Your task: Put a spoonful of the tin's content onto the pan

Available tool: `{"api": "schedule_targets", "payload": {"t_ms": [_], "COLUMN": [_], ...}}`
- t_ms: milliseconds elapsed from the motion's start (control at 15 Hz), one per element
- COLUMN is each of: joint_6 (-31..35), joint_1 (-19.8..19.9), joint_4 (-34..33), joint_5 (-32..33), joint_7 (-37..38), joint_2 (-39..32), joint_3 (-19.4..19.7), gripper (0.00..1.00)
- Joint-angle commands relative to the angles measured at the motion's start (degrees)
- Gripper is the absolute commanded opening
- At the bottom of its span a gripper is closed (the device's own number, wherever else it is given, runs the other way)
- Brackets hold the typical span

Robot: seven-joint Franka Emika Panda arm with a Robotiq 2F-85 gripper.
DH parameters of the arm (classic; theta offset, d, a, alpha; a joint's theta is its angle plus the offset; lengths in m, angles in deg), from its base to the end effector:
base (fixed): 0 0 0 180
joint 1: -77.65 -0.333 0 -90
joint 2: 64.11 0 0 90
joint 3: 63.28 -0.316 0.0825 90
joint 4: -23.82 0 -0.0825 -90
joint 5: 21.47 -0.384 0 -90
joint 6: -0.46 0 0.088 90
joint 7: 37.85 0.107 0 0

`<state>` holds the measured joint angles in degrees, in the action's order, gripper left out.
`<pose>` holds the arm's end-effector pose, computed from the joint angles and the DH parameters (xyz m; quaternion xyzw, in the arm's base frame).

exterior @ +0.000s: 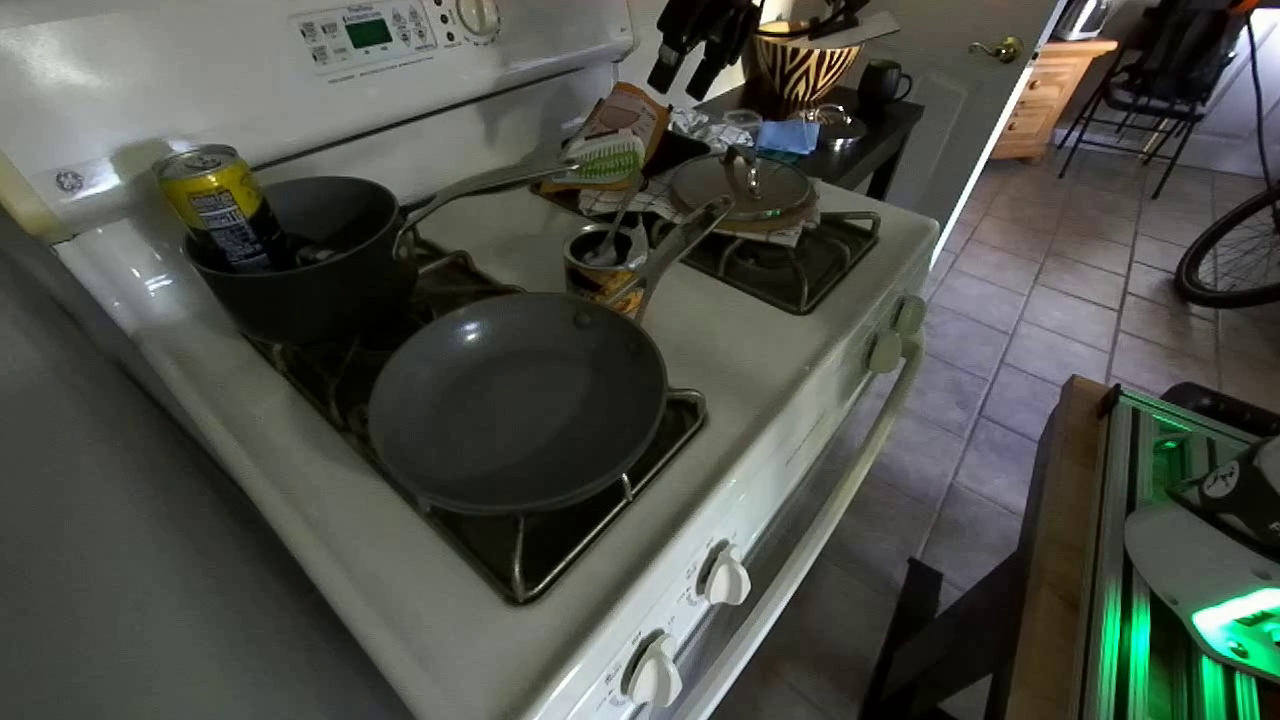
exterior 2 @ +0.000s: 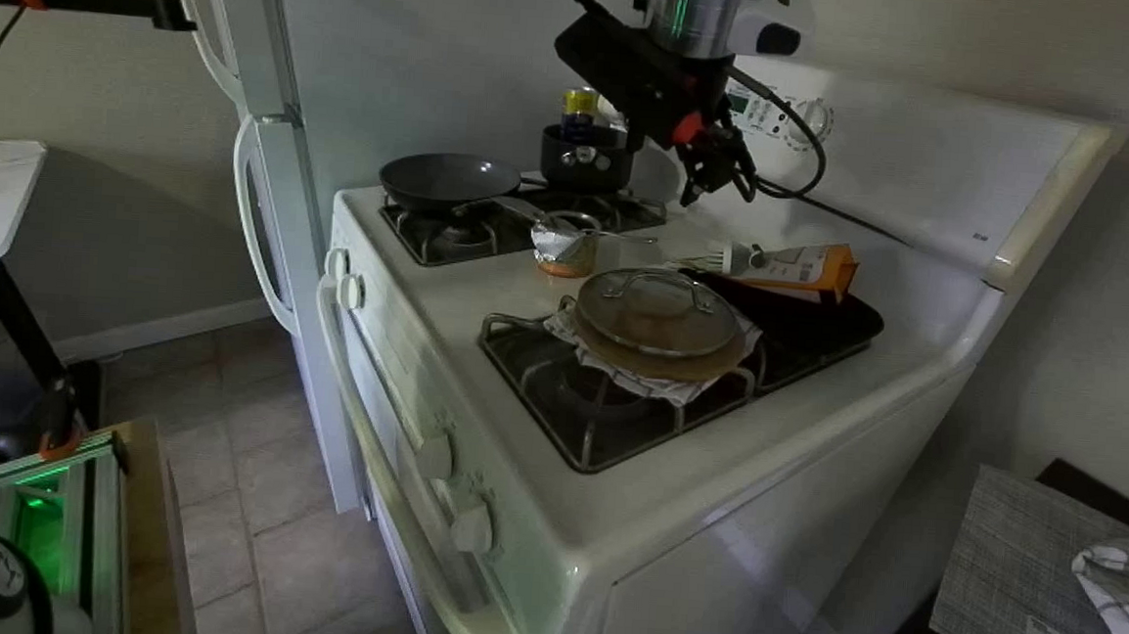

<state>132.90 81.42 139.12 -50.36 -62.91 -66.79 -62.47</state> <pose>0.5870 -0.0374 0.4580 -0.9710 -0.0293 -0.1699 0.1655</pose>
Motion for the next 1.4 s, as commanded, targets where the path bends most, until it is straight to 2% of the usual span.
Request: {"api": "schedule_targets", "payload": {"t_ms": [0,200,267,400,467,533,600,667,933,1000,1200,1333], "joint_6": [-8.1,-22.8,-27.4,-30.2,-30.7,-31.5,-31.1,-29.2,-29.2,-26.6,-25.2,-24.1], "joint_1": [0.7,3.0,3.6,5.2,6.0,7.3,7.8,6.7,7.0,7.0,7.1,6.4], "joint_4": [-4.2,-11.1,-14.2,-18.8,-20.6,-22.3,-23.4,-19.1,-20.1,-19.9,-21.8,-22.6], "joint_5": [-0.2,-1.2,0.4,-1.8,-3.0,-7.6,-9.3,-5.4,-5.8,-8.1,-14.9,-15.9], "joint_7": [-1.3,-3.7,-2.6,-4.7,-5.8,-8.5,-8.9,-6.8,-7.1,-8.4,-10.9,-10.7], "joint_2": [-2.3,-6.9,-8.8,-12.4,-14.0,-16.0,-17.4,-13.1,-14.4,-15.1,-19.0,-21.5], "joint_3": [0.8,2.1,2.6,2.8,2.5,1.6,1.2,1.9,1.7,1.2,-0.5,-1.1], "gripper": [1.0,1.0,1.0,1.0,1.0,1.0,1.0,1.0,1.0,1.0,1.0,1.0]}}
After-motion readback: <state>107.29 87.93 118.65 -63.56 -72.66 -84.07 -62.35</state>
